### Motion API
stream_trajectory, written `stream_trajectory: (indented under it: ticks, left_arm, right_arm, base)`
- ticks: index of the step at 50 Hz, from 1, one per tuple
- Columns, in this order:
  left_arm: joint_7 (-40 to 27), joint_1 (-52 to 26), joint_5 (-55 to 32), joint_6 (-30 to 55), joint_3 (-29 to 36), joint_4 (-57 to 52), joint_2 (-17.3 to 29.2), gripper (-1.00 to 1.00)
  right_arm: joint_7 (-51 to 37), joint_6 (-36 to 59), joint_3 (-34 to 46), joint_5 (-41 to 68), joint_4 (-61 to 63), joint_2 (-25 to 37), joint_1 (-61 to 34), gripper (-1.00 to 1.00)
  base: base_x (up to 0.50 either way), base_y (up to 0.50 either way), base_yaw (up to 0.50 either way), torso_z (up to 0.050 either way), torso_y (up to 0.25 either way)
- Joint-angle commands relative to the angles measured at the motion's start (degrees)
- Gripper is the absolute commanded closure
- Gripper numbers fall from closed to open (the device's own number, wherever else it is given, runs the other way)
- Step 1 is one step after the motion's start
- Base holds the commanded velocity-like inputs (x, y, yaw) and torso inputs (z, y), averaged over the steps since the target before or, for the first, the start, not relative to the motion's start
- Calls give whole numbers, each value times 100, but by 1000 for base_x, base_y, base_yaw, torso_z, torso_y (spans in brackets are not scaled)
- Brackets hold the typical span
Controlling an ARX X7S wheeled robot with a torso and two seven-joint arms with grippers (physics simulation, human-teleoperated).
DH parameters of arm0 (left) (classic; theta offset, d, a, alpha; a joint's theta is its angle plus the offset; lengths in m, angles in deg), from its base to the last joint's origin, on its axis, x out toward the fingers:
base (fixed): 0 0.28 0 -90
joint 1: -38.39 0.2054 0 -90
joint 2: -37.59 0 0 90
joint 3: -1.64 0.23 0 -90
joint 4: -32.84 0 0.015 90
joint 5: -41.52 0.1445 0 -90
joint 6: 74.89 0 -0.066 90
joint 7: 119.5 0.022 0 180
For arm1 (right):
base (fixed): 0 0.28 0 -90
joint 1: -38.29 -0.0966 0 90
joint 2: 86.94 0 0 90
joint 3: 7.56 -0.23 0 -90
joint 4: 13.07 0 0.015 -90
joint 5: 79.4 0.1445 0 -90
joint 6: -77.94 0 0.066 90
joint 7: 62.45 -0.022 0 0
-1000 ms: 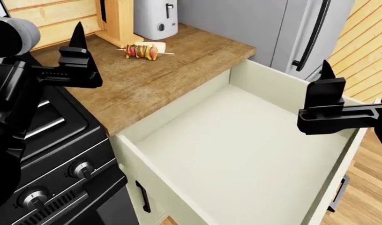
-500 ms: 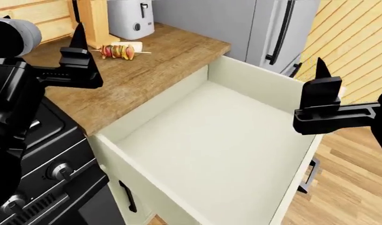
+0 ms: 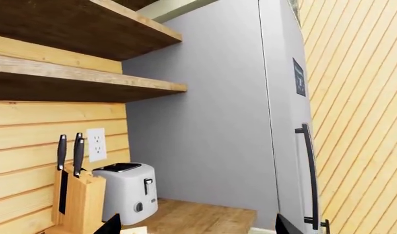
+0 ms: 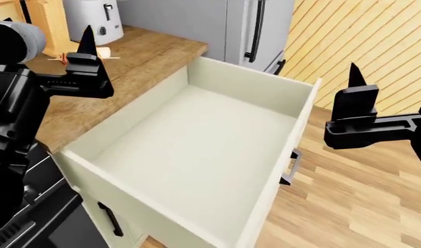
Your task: Close the left drawer.
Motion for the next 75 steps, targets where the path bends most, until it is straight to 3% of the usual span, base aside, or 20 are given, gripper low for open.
stream_trajectory:
  ticks: [1,18,41,75]
  left_arm:
    - [13,15,26,-30,26,15,7,-100]
    - [8,33,17,-56,53,-5,29,-100]
    - [-14,8,9,-68,102,11,52,-100]
    - [8,43,41,-142,164,7,83,-100]
  right_arm:
    - [11,-24,21,-32,13,11,-1,-100]
    - [-35,-180,91,31,13,113,62,-100]
    - [23,-185,135,-53,45,123,60,-100]
    - [-105,108,268,-43,-39,116,-43,-100]
  base:
    - [-49,84,-484,0,0]
    - [9,8,-69,0,0]
    - [518,17,0,0,0]
    - [0,0,0,0,0]
